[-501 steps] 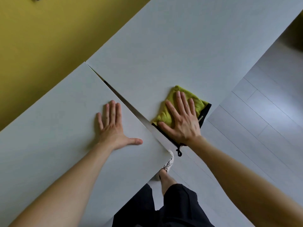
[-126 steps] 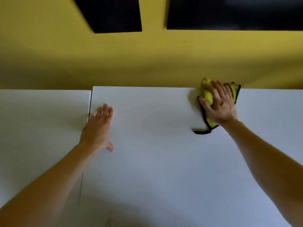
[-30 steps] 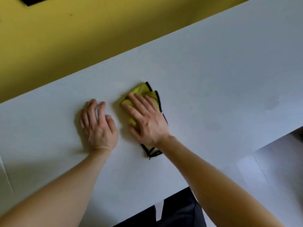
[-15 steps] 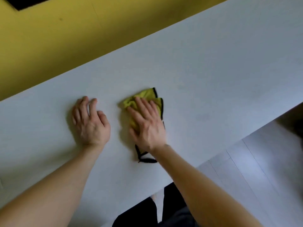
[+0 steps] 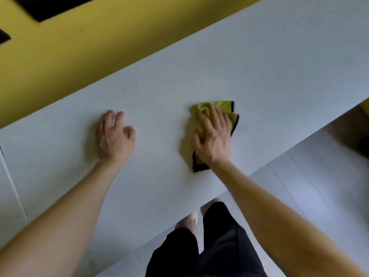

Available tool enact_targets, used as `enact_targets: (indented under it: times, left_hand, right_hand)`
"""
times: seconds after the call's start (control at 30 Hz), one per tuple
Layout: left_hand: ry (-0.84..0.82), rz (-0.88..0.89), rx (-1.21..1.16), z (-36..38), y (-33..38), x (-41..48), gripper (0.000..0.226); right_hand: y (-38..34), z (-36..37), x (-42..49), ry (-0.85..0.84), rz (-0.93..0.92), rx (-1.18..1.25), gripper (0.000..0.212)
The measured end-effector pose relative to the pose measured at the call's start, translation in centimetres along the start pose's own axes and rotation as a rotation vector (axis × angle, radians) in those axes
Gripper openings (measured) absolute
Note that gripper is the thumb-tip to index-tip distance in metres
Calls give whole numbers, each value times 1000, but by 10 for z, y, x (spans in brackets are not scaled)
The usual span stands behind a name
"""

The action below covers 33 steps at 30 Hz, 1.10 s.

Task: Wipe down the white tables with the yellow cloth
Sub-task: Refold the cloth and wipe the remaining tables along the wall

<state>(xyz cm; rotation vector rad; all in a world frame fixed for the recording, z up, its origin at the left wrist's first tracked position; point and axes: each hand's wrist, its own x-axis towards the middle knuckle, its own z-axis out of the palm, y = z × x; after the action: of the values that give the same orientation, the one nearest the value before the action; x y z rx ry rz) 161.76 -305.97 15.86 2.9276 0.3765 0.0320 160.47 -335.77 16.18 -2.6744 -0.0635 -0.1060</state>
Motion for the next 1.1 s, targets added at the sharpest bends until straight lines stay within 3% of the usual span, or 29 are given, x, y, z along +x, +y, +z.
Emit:
enact_targets:
  times: [0.07,0.13,0.2,0.3,0.37,0.43,0.47,0.5,0.6,0.67,0.73,0.8,0.87,0.97,1.0,1.03,1.1]
  left_hand:
    - [-141,19,29,-13,3,-8,59]
    - [-199,61,64,-24,7,-28,60]
    - [-185,112,66,-30,15,-53,58]
    - [-236,170,64,-38,28,-84,69]
    - [-418,155,135,-46,43,-92,111]
    - [-540,163,248,-51,56,-87,142]
    - [-544,159,272,-52,60,-84,147]
    - [-532,149,279,-51,63,-83,149]
    - [-508,134,282,-45,65,-84,150]
    - [-527,136,283,-42,65,-86,151]
    - [-556,130,290,-43,67,-85,151]
    - [-562,102,282,-42,66,-84,152]
    - [-583,70,280,-43,65,-86,155]
    - [-657,-9,308,-46,75,-83,158]
    - [-682,-39,326,-50,84,-80,157]
    - [-700,-70,347,-56,96,-75,154]
    - [-719,-102,421,-65,119,-62,137]
  right_hand:
    - [-44,9,-53,-259,-399,41,68]
    - [-34,4,-64,-443,-729,72,64]
    - [12,-11,-31,-476,-814,47,63]
    - [100,-44,14,-262,-467,-41,65]
    - [130,-56,19,-42,-87,-82,64]
    - [103,-41,8,122,262,-113,65]
    - [73,-30,-6,146,317,-111,67]
    - [41,-21,-24,114,253,-96,69]
    - [-22,-3,-82,-221,-298,-8,71]
    - [-2,-6,-84,-365,-610,20,66]
    - [51,-24,-56,-412,-713,-8,64]
    - [114,-50,-23,-329,-546,-69,64]
    - [167,-70,0,-132,-209,-97,62]
    - [162,-61,10,167,392,-132,63]
    - [141,-53,8,218,496,-125,66]
    - [116,-44,1,219,489,-107,68]
    - [69,-32,-24,29,149,-28,71]
